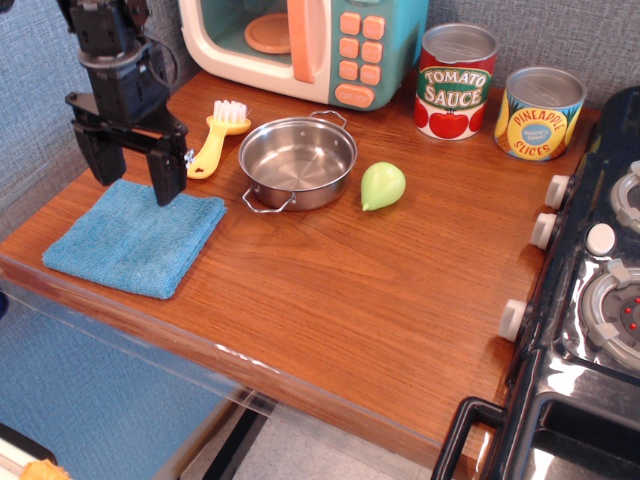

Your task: PLACE THE BLUE CLOTH AT THE RIGHT SIDE CORNER OF THE TABLE

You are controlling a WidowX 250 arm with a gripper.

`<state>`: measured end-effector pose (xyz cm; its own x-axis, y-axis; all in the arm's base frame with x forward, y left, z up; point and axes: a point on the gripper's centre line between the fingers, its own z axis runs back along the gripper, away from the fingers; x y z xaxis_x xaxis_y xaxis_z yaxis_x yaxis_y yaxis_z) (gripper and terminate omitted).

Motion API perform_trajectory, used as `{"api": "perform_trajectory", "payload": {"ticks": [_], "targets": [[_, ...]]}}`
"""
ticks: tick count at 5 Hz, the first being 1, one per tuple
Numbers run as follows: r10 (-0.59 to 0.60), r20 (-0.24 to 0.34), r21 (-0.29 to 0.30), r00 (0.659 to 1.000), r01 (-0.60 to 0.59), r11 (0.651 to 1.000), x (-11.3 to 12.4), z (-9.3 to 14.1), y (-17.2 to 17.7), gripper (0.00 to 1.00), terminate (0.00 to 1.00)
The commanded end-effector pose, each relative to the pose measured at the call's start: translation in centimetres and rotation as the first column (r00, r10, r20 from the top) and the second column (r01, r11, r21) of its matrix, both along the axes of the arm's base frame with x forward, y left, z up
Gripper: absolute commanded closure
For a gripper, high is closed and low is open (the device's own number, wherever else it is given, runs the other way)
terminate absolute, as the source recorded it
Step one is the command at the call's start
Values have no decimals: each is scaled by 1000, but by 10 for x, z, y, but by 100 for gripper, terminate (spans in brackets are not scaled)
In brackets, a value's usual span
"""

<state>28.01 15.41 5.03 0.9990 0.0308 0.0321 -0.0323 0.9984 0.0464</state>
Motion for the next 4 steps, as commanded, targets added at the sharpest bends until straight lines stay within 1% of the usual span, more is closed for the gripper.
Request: {"api": "perform_trajectory", "payload": {"ticks": [1,3,4], "targets": [[8,-10,7,1000,-7,1000,-10,-25,-1,0,0],[15,-35,86,999,-12,996,-19,-51,-7,0,0],[5,-50,101,999,0,995,-25,-58,-16,0,0]]}}
